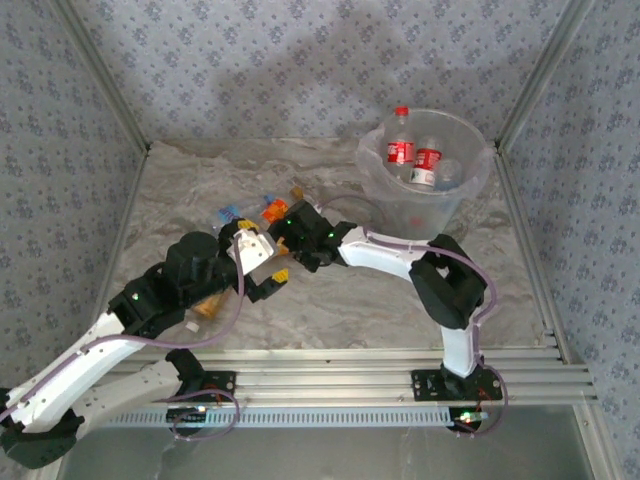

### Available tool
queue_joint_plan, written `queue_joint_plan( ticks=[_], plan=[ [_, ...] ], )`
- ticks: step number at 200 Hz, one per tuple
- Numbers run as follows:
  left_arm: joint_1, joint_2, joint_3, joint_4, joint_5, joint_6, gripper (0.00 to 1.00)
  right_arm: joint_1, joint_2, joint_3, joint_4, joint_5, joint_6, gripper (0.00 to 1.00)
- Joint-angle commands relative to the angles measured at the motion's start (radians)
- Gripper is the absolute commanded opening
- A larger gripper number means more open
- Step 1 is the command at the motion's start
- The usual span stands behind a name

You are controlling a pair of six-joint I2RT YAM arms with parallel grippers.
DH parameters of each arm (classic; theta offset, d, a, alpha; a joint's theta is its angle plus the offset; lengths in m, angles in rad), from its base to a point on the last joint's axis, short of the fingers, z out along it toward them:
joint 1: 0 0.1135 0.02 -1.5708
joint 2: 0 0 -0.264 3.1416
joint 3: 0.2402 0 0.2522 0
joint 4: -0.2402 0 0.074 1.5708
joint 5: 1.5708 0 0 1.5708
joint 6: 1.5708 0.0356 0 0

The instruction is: Put the plastic bottles in the bin

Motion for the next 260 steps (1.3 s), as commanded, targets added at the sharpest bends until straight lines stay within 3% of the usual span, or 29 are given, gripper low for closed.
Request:
queue_joint_plan(
  ticks=[1, 113, 219, 260],
  plan=[
    [0.008, -0.001, 0.006, -0.01, -0.009, 0.009, 1.0, -0.012, 0.042, 0.029, 0.038, 0.021, 0.089, 1.0],
    [0.013, 0.015, 0.008, -0.01, 0.03, 0.002, 1.0, -0.042, 0.124, 0.021, 0.123, 0.138, 0.192, 0.95],
    [0.014, 0.019, 0.008, -0.007, 0.039, 0.0, 1.0, -0.055, 0.202, 0.06, 0.129, 0.195, 0.227, 0.83],
    [0.014, 0.019, 0.008, -0.008, 0.039, 0.0, 1.0, -0.061, 0.206, 0.057, 0.129, 0.206, 0.228, 0.73]
  ],
)
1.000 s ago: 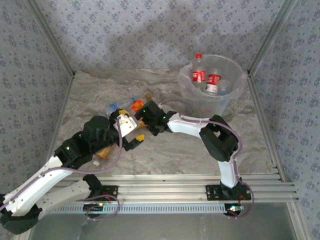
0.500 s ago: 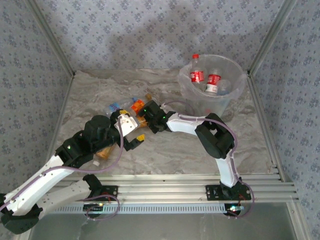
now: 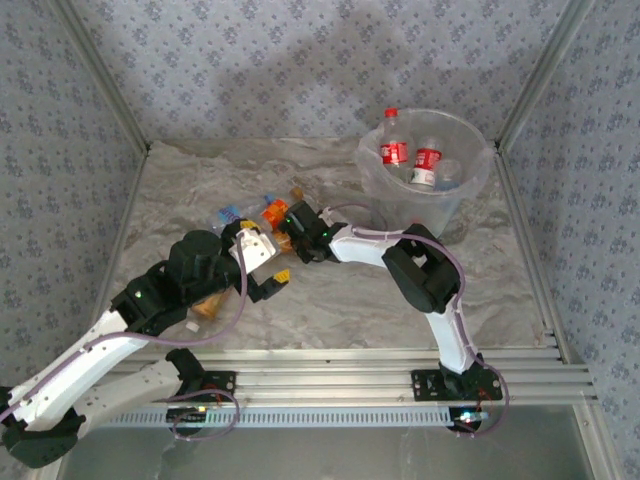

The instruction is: Put the plastic bottles in the bin

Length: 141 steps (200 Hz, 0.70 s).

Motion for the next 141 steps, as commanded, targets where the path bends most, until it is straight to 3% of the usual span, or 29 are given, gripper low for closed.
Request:
queue_joint_plan(
  ticks=[1, 62, 141],
  plan=[
    [0.005, 0.001, 0.008, -0.008, 0.015, 0.001, 1.0, -0.011, 0.031, 0.015, -0.016, 0.05, 0.015, 0.72],
    [0.006, 0.001, 0.007, -0.006, 0.017, -0.001, 1.0, -0.006, -0.028, 0.004, -0.046, 0.122, -0.031, 0.63],
    [0.006, -0.001, 0.005, 0.0, 0.025, -0.008, 0.99, 0.045, -0.161, 0.109, -0.268, 0.4, -0.388, 0.63]
  ],
)
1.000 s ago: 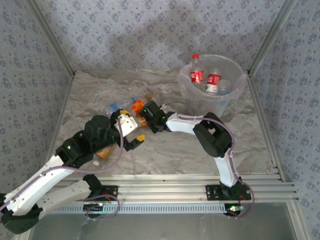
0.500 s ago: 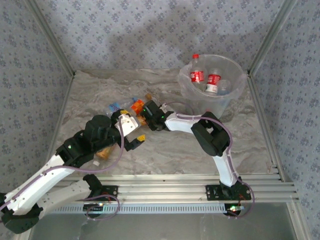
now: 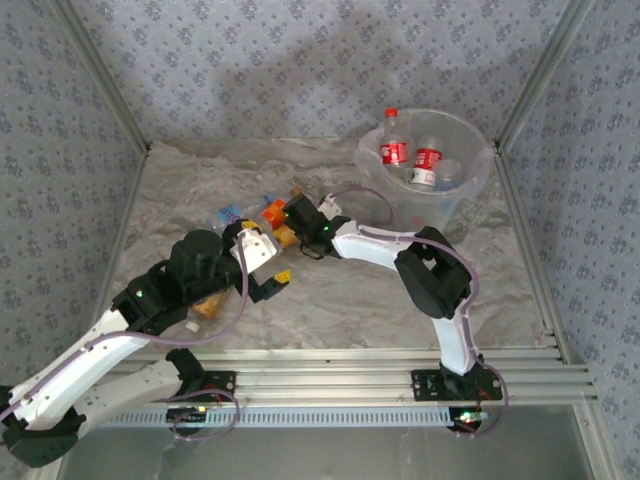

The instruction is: Put the plastic bottles in the bin

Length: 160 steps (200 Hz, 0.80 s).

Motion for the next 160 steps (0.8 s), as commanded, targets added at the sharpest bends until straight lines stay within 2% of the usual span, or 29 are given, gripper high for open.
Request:
queue_joint_plan(
  ticks=[1, 35, 90, 160],
  plan=[
    [0.006, -0.005, 0.005, 0.001, 0.017, -0.008, 0.99, 0.026, -0.071, 0.061, -0.115, 0.165, -0.173, 0.63],
    [0.006, -0.022, -0.001, 0.014, 0.035, -0.014, 1.0, 0.077, -0.125, 0.117, -0.139, 0.299, -0.502, 0.63],
    [0.006, -0.069, -0.046, 0.109, 0.044, -0.062, 1.0, 0.111, -0.257, 0.109, -0.065, 0.335, -0.991, 0.63],
    [0.006, -0.15, -0.158, 0.331, 0.012, -0.209, 1.0, 0.119, -0.41, 0.211, -0.1, 0.372, -1.396, 0.64]
  ],
)
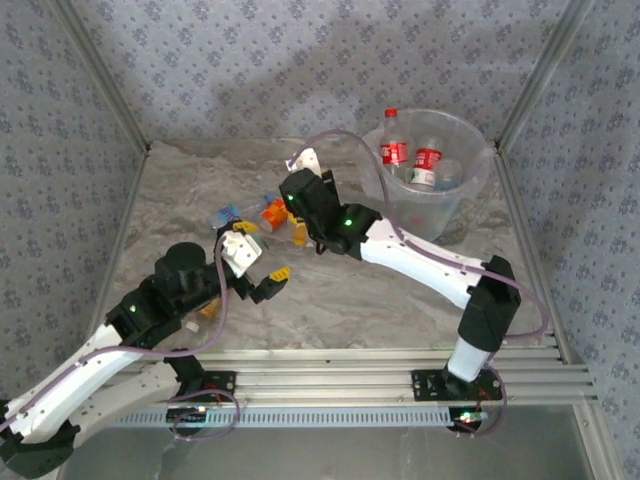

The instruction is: Put the plastic bottles in the bin

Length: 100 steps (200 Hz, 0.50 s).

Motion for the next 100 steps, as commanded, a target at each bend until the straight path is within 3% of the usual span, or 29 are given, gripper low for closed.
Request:
queue_joint_plan(
  ticks=[1, 60, 100],
  plan=[
    [0.004, -0.031, -0.037, 0.135, -0.014, -0.084, 1.0, 0.004, -0.077, 0.076, -0.008, 0.059, -0.211, 0.64],
    [0.005, -0.081, -0.104, 0.256, -0.102, -0.184, 1.0, -0.021, -0.147, 0.194, 0.013, 0.128, -0.482, 0.65],
    [0.006, -0.081, -0.105, 0.255, -0.099, -0.178, 1.0, -0.112, -0.178, 0.259, 0.027, 0.135, -0.572, 0.65]
  ],
)
